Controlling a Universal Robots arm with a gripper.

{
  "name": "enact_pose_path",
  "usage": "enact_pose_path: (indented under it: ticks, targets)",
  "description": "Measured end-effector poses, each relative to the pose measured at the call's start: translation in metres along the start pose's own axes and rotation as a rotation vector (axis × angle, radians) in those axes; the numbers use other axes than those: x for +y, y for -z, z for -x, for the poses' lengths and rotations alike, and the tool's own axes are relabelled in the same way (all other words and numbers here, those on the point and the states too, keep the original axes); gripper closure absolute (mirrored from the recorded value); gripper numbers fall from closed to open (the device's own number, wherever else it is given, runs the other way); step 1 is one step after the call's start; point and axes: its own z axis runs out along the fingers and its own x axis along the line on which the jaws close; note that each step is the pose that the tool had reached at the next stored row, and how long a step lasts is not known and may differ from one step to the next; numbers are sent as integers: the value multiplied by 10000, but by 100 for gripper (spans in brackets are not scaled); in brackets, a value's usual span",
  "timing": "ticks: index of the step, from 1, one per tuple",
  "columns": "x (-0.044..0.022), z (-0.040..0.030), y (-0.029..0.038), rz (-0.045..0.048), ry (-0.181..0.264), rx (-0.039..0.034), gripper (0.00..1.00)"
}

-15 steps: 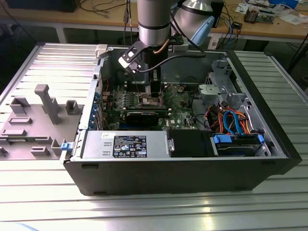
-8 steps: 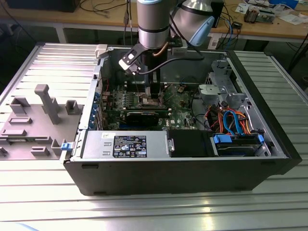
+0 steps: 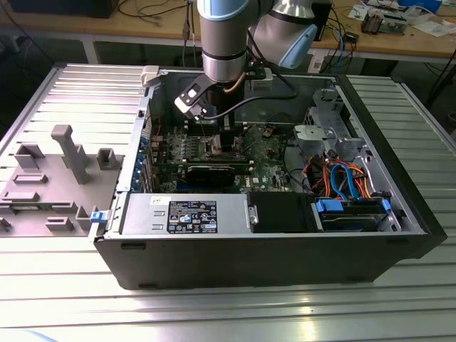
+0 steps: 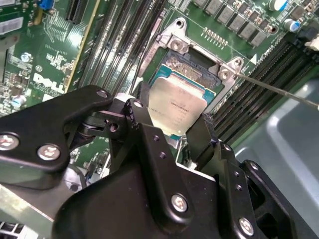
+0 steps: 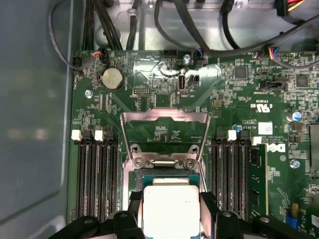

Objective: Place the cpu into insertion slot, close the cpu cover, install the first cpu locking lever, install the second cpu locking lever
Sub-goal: 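Place the cpu into insertion slot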

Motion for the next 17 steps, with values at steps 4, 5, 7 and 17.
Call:
enact_pose_path:
  ticks: [4, 5, 7, 17]
  targets:
    - [-7, -22, -38, 2, -59, -2, 46]
    - [-10, -26, -47, 1, -61, -3, 46]
    - [-12, -32, -68, 0, -60, -5, 46]
    - [-36, -62, -158, 2, -153, -62, 46]
